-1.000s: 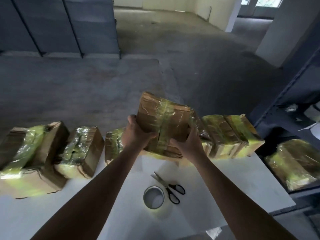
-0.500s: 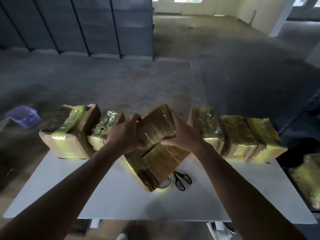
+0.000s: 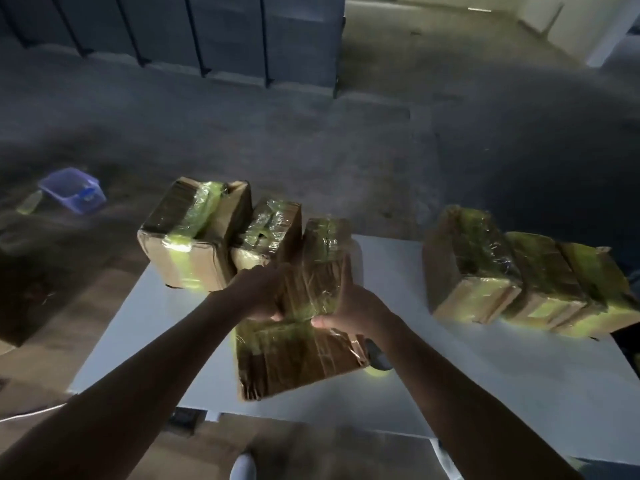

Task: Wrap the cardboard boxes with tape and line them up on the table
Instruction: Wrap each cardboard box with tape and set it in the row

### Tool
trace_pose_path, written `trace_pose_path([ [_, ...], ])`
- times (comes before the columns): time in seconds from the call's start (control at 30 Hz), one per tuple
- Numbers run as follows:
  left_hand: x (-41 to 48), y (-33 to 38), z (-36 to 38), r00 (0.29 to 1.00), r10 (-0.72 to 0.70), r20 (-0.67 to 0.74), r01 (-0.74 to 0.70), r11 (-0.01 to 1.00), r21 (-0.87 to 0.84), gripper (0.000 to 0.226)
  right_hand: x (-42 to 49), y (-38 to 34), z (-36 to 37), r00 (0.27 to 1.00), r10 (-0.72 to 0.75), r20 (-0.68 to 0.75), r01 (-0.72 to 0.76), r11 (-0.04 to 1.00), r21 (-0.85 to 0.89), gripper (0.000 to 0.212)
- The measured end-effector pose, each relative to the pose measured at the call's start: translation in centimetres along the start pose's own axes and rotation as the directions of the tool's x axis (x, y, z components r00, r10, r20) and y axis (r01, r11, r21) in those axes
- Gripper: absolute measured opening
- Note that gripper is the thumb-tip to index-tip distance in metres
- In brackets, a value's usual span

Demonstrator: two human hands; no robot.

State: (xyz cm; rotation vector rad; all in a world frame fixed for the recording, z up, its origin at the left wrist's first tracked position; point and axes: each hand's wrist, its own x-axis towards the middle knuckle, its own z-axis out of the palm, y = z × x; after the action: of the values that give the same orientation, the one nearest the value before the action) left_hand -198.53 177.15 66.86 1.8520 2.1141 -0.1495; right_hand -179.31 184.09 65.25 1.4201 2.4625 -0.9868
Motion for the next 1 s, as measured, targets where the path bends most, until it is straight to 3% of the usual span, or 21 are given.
trace_pose_path([
  [0.13, 1.0, -2.3, 1.9, 0.998, 0.060, -0.014, -0.059, 0.998, 0.030, 0.087, 1.3, -1.2, 2.2, 0.988, 0.155, 0.024, -0.156, 0.987, 0.026, 0.131],
  [0.2, 0.8, -2.9, 3.0, 0.990, 0.100, -0.098, -0.089, 0.990, 0.113, 0.064, 1.9, -1.4, 2.7, 0.976, 0.216, 0.009, -0.216, 0.976, 0.030, 0.127],
  [0.27, -0.1, -3.2, 4.8, 0.956, 0.188, -0.226, -0.176, 0.982, 0.074, 0.044, 2.4, -1.5, 2.9, 0.966, 0.258, -0.003, -0.258, 0.965, 0.036, 0.126],
  [0.37, -2.2, -3.0, 7.5, 0.911, 0.345, -0.224, -0.352, 0.936, 0.008, 0.039, 2.7, -2.1, 3.1, 0.962, 0.254, -0.098, -0.265, 0.956, -0.125, 0.124],
  [0.43, -3.0, -3.0, 8.5, 0.911, 0.372, -0.178, -0.371, 0.928, 0.041, 0.044, 3.2, -2.7, 3.1, 0.980, 0.097, -0.171, -0.158, 0.906, -0.392, 0.117],
  [0.53, -3.4, -3.4, 8.1, 0.880, 0.407, -0.246, -0.414, 0.910, 0.025, 0.038, 4.5, -3.1, 2.2, 0.986, -0.166, -0.011, 0.133, 0.824, -0.551, 0.099],
  [0.6, -3.4, -3.5, 8.0, 0.867, 0.410, -0.284, -0.420, 0.907, 0.028, 0.033, 5.1, -3.0, 1.7, 0.980, -0.190, 0.054, 0.188, 0.810, -0.555, 0.091],
  [0.67, -3.4, -3.5, 8.4, 0.891, 0.390, -0.232, -0.399, 0.917, 0.012, 0.037, 5.5, -2.8, 1.6, 0.972, -0.225, 0.072, 0.221, 0.764, -0.605, 0.087],
  [0.77, -3.5, -3.5, 9.3, 0.910, 0.360, -0.207, -0.373, 0.928, -0.025, 0.042, 5.5, -2.8, 1.9, 0.937, -0.322, 0.138, 0.311, 0.584, -0.750, 0.082],
  [0.87, -3.7, -3.0, 9.2, 0.915, 0.352, -0.197, -0.353, 0.935, 0.030, 0.044, 5.4, -2.4, 2.0, 0.921, -0.343, 0.185, 0.339, 0.468, -0.817, 0.078],
  [1.0, -3.7, -2.1, 9.0, 0.936, 0.307, -0.173, -0.294, 0.951, 0.098, 0.049, 5.2, -1.8, 1.8, 0.918, -0.336, 0.213, 0.357, 0.461, -0.812, 0.070],
])
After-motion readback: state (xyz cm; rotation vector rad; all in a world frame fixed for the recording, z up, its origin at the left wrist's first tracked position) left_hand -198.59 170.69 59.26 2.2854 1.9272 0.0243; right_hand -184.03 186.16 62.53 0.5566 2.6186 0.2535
